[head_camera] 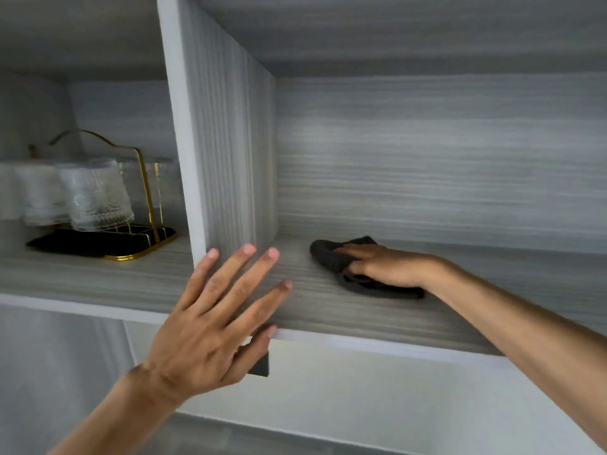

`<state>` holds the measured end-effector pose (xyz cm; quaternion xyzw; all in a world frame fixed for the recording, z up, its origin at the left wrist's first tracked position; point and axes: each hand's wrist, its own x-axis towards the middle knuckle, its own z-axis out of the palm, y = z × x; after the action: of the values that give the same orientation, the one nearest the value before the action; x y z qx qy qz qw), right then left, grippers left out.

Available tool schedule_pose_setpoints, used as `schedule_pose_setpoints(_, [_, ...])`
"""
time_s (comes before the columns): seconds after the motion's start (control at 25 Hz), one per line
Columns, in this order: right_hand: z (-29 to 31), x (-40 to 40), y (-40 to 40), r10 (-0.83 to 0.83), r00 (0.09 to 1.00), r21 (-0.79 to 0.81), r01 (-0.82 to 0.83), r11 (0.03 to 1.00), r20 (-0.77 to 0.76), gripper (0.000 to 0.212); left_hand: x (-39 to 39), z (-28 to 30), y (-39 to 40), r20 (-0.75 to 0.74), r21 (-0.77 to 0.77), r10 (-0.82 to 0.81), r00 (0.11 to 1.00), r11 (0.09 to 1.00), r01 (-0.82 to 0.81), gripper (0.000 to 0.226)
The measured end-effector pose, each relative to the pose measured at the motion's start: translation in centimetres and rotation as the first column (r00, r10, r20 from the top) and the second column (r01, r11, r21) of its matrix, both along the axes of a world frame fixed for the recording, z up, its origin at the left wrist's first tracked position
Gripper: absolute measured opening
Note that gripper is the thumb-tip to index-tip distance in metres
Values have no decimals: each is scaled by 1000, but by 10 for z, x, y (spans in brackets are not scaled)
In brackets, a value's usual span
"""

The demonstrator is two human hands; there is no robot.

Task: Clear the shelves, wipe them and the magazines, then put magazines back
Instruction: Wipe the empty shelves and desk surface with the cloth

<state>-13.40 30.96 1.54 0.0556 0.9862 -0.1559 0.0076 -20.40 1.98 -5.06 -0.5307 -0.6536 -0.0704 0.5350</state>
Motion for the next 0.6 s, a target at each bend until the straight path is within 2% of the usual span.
schedule_pose_setpoints(0.08, [1, -16, 21, -150, 989, 94, 149, 984, 6, 53, -21, 2, -11, -26, 7, 59, 998, 998, -59, 66])
schedule_pose_setpoints(0.16, [3, -42, 12, -236, 971, 167, 228, 959, 31, 60, -34, 3, -16, -67, 17, 86, 994, 996, -85, 70])
schedule_pose_setpoints(0.24, [1, -71, -22, -192, 981, 179, 185, 966, 21, 61, -38, 4, -15, -115, 25, 80, 990, 997, -78, 70])
schedule_pose_setpoints(0.32, [0, -82, -60, -40, 999, 151, 39, 988, 7, 66, -39, 3, -14, -123, 20, 57, 991, 998, -55, 70])
schedule_pose_setpoints(0.44, [4, -75, -67, 113, 991, 79, -118, 990, 71, 52, -43, 0, -16, -131, 9, 29, 991, 1000, -28, 75])
schedule_pose_setpoints(0.52, [10, -70, -46, 63, 994, 70, -69, 995, 84, 48, -45, -2, -15, -137, 3, 31, 990, 1000, -31, 80])
schedule_pose_setpoints(0.6, [13, -78, -30, -58, 997, 123, 51, 991, 51, 48, -45, -2, -13, -143, 1, 34, 989, 999, -34, 84])
